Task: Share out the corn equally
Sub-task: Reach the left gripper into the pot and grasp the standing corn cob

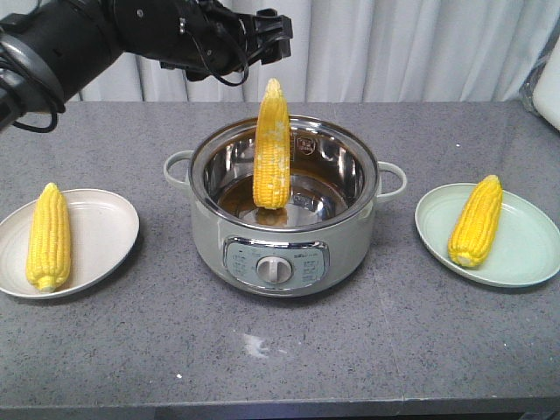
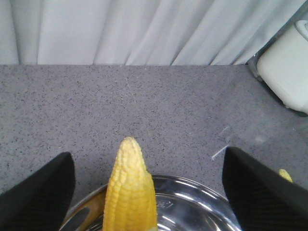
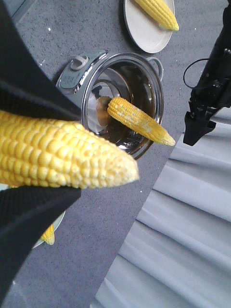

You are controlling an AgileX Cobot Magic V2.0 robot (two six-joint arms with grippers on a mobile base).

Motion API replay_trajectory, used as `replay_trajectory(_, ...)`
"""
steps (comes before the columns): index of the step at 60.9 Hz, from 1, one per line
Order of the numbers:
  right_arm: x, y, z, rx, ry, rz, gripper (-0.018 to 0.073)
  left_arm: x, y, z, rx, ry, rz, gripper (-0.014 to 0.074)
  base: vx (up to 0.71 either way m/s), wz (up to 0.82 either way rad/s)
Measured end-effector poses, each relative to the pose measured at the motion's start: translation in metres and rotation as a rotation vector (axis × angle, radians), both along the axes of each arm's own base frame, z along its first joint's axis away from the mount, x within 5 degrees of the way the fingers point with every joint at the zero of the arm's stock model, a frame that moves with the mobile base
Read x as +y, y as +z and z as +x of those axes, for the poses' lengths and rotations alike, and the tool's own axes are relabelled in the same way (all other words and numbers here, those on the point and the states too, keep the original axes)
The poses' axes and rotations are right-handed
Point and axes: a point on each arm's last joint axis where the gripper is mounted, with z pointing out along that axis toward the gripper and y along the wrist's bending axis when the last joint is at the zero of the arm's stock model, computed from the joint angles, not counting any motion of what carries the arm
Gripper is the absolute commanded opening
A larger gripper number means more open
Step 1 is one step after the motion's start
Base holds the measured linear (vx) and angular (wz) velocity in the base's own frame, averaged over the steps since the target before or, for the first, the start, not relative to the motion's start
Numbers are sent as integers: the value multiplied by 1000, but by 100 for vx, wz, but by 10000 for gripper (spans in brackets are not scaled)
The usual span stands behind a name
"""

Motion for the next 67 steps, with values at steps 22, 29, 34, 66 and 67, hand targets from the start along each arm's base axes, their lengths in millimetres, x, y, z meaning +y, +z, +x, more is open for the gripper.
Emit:
replay_trajectory(22,0,0,0,1,0,0,-1,-6,-26,12,51,-11,6,589,0,0)
replay_trajectory(29,0,0,0,1,0,0,-1,-10,-33,15,60,-20,-9,589,0,0)
replay_trajectory(34,0,0,0,1,0,0,-1,-12,-41,19,66,-25,-2,589,0,0)
replay_trajectory(66,0,0,0,1,0,0,-1,-18,-63,30,72,-42,-7,589,0,0)
replay_trajectory(67,0,0,0,1,0,0,-1,-19,-64,30,73,-43,-5,588,0,0)
